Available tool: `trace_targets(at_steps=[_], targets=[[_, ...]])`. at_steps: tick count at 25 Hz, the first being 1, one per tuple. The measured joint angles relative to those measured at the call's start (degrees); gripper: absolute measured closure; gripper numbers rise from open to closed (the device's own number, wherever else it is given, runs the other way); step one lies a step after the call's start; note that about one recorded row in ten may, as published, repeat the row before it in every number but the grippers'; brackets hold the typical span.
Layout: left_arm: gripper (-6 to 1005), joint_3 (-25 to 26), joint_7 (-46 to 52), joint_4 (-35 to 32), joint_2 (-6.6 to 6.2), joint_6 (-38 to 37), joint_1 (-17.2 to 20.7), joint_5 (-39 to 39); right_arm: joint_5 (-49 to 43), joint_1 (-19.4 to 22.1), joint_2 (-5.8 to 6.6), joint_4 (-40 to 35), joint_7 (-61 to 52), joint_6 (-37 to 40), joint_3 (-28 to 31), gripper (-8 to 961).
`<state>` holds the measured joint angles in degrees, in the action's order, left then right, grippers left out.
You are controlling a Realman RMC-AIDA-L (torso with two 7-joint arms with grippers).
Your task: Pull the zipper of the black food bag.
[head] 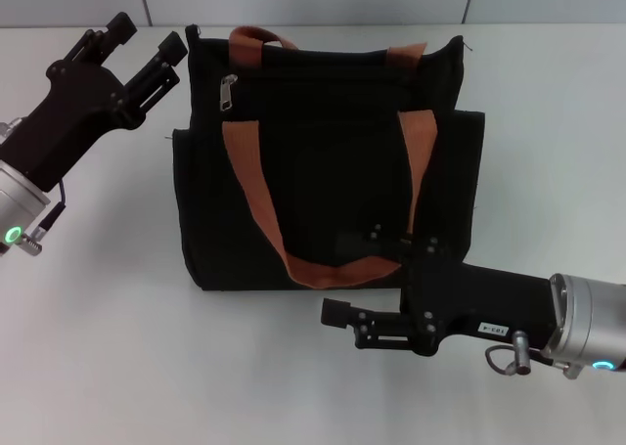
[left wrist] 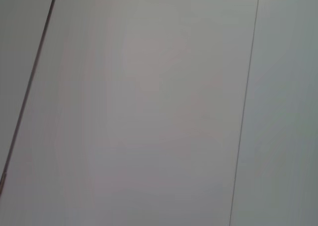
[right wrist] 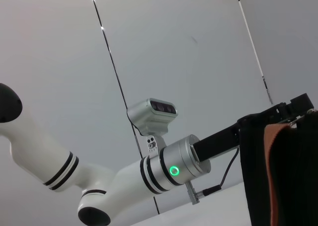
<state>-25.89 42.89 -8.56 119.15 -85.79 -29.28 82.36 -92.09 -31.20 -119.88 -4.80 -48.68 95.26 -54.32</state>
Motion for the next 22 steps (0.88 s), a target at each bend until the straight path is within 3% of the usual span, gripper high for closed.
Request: trace_targets(at_steps=[6, 11, 13, 14, 15, 18, 22], targets=[[243, -0.5, -0.22, 0.18, -0.02, -0.02, 0.02, 0.28, 0.0, 0.0, 0.0, 0.21, 0.08, 0.0, 0.0, 115], [243, -1.57, 0.25, -1.69, -0.55, 0.01, 2.36, 0.94, 0.04, -0.01, 0.0, 0.24, 0.08, 0.0, 0.0, 115], [244, -3.65, 0.79, -3.86, -0.66, -0.08, 4.14, 0.94, 0.06, -0.01, 0.0, 0.24, 0.09, -0.17, 0.0, 115], [244, -7.73, 1.89, -7.22, -0.76, -0.29, 5.98, 0.96, 0.07, -0.01, 0.0, 0.24, 0.09, -0.65, 0.0, 116], [244, -7.73, 1.89, -7.22, -0.76, -0.29, 5.98, 0.96, 0.07, -0.01, 0.0, 0.24, 0.09, -0.65, 0.0, 116], [244, -16.85, 3.59, -12.66, -0.74, -0.22, 8.09, 0.97, 0.08, -0.39, 0.0, 0.41, 0.09, -1.23, 0.0, 116], [244, -19.0, 3.2, -12.73, -0.53, 0.75, 7.17, 0.96, 0.08, -0.61, 0.0, 0.52, 0.09, -1.11, -0.01, 116]])
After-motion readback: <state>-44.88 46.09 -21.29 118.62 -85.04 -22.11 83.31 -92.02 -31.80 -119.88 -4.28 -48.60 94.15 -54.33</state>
